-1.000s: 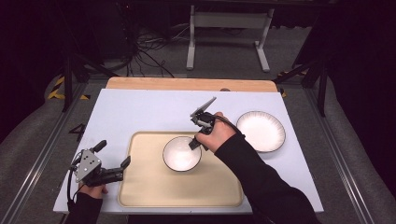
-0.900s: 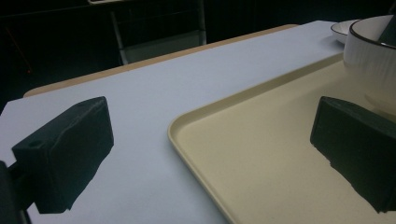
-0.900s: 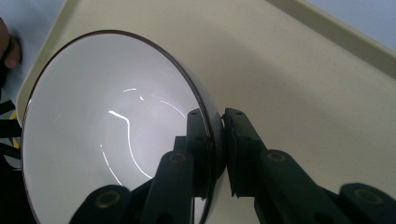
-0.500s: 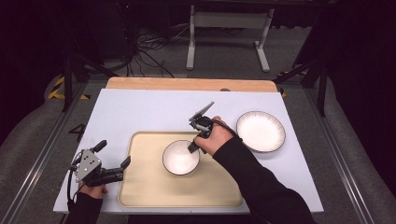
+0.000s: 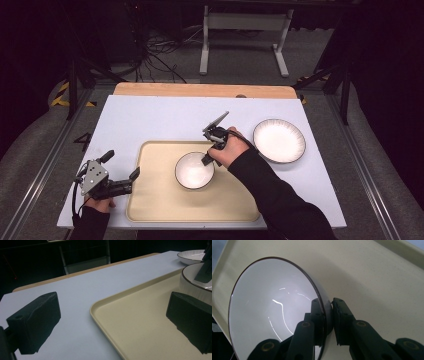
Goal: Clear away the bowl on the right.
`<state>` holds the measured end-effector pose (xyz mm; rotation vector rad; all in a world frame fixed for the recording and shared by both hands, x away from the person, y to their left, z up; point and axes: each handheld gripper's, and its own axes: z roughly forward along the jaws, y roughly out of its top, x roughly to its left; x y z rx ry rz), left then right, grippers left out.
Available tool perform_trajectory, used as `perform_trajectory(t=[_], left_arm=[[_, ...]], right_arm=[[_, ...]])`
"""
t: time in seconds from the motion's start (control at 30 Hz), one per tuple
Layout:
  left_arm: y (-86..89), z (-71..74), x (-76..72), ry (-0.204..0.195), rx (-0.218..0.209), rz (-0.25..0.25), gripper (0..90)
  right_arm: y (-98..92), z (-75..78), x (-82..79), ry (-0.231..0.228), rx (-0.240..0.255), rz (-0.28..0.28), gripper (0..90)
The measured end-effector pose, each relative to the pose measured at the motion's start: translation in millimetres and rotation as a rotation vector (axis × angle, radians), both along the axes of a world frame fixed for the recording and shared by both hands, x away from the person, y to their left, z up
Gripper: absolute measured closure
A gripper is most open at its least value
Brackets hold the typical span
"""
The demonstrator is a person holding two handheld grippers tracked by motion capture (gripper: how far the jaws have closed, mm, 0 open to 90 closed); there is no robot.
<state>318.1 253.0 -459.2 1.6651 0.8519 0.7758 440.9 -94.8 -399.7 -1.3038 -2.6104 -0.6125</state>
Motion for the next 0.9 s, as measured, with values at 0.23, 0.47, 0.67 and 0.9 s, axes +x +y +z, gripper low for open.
perform_trajectory(t=[0.23, 0.47, 0.67, 0.9], left_arm=[[0.2, 0.0, 0.2, 0.001, -0.001, 0.0, 0.1], [0.4, 0.1, 0.2, 0.001, 0.0, -0.001, 0.1], [0.4, 0.1, 0.3, 0.001, -0.001, 0.0, 0.1], [0.5, 0.0, 0.8, 0.001, -0.006, 0.003, 0.1]], right_arm=[[0.0, -1.3, -0.6, -0.041, 0.011, 0.005, 66.8], [0.6, 5.7, -2.5, -0.088, 0.015, 0.006, 59.0], [-0.7, 14.0, -5.5, -0.162, 0.052, -0.001, 41.6], [-4.0, 27.2, -13.9, -0.299, 0.103, 0.044, 28.2]])
